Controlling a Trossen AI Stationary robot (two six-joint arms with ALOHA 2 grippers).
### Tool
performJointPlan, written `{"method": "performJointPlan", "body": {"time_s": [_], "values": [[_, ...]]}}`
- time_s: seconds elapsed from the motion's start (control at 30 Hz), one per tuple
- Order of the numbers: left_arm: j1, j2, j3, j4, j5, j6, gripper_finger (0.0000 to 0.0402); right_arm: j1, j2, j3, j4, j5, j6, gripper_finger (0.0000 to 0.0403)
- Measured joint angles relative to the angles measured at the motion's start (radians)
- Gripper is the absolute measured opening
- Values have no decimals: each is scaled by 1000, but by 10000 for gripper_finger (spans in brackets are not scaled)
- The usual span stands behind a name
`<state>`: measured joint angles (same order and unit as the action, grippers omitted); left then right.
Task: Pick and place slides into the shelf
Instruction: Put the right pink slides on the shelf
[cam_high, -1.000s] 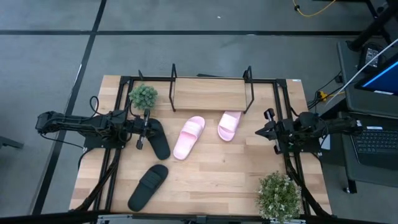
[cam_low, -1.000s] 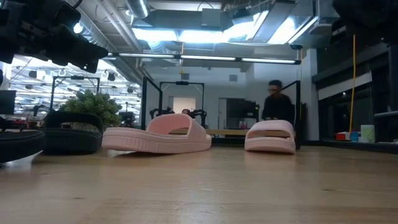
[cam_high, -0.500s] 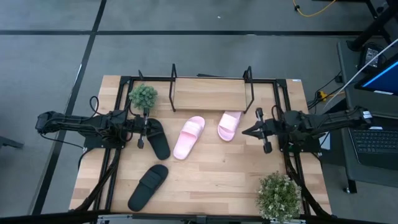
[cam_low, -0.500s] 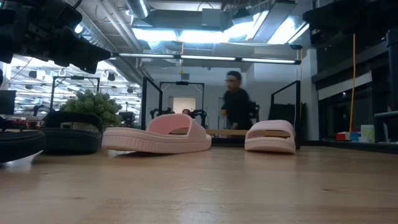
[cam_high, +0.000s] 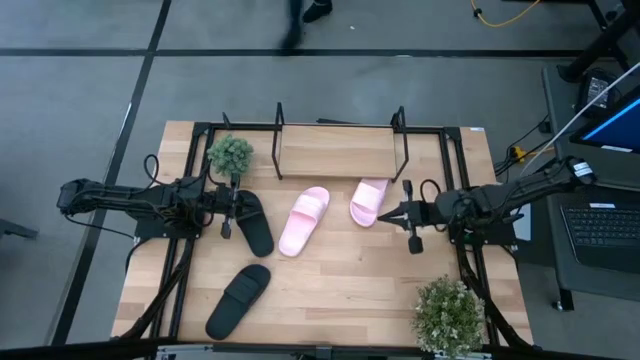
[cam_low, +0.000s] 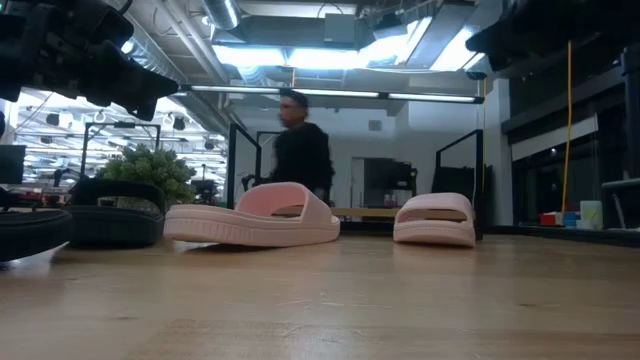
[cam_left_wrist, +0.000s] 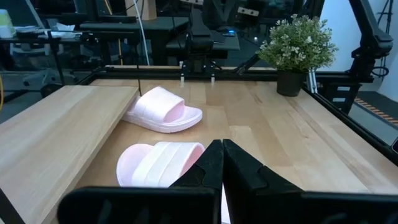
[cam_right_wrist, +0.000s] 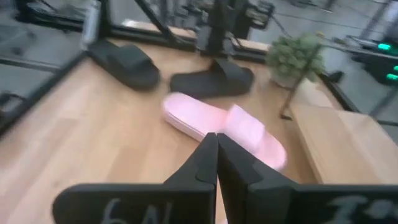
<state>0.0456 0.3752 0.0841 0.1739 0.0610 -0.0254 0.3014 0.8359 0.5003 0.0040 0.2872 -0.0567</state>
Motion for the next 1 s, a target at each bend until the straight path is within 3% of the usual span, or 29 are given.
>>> {"method": "performJointPlan", "body": {"time_s": [0.23, 0.7, 1.0], "values": [[0, 0, 0, 0, 0, 0, 0, 107, 96, 2, -1, 188, 71, 9], [0, 0, 0, 0, 0, 0, 0, 201, 267, 304, -356, 272, 184, 9], [0, 0, 0, 4, 0, 0, 0, 200, 449, 354, -531, 297, 368, 9]]}}
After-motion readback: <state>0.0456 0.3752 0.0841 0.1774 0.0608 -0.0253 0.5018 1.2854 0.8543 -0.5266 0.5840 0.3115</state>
